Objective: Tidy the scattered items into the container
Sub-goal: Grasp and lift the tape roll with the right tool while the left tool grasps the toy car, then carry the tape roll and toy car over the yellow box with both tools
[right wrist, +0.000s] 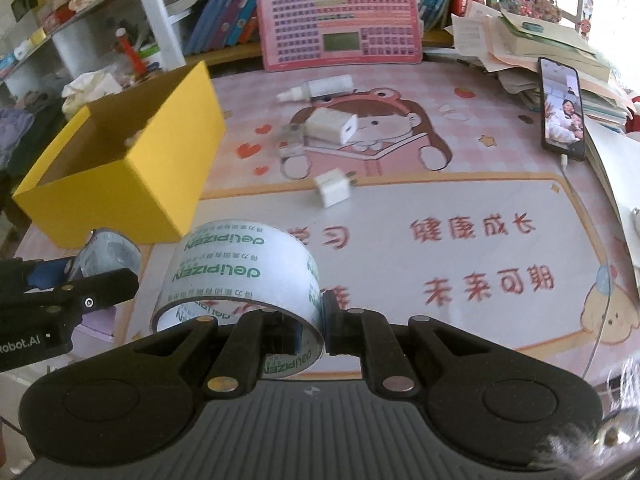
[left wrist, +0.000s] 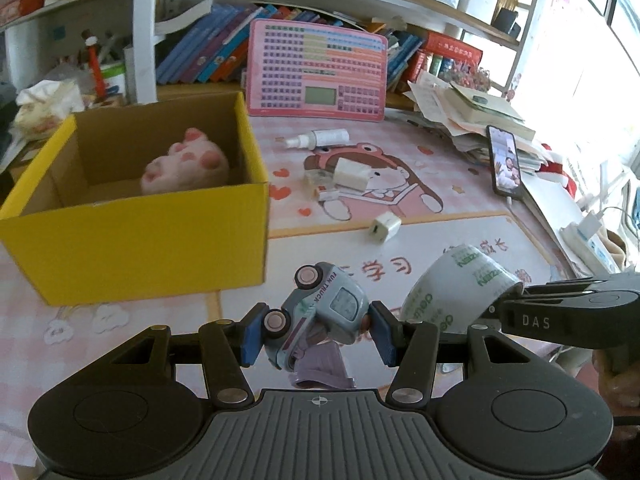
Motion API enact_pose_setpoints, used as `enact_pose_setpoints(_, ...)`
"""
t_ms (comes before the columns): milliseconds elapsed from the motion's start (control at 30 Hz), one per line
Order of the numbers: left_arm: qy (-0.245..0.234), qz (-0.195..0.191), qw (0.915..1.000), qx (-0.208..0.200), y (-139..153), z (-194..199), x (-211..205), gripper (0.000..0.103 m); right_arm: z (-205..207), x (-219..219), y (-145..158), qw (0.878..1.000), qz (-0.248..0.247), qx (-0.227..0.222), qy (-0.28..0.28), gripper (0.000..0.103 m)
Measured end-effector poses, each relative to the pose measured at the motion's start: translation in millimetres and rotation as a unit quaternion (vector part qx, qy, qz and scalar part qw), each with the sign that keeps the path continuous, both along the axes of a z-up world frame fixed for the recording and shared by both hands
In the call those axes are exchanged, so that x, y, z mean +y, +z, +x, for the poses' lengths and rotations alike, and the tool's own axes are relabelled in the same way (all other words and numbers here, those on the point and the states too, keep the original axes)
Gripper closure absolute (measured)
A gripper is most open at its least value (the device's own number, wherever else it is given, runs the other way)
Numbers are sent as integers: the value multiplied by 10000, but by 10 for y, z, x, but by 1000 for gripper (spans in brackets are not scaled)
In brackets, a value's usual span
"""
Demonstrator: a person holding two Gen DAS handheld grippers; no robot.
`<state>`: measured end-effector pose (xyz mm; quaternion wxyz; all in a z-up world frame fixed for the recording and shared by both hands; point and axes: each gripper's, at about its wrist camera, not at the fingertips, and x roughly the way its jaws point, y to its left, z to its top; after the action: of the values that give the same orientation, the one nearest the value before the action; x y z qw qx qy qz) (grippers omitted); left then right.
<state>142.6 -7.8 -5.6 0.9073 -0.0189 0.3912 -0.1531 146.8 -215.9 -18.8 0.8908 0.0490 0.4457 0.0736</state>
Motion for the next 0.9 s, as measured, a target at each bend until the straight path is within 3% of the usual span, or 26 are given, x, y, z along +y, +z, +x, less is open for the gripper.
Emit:
enact_pose_setpoints(467,-13,-137,9998,-130,15,-360,550,50,-382,555,-1,10000,10,-21,-2,93)
enact_pose_setpoints(900,408,-184,9989,-157,-41,-566,1004,50,-483,1126,-41,9980,-126,84,614,93)
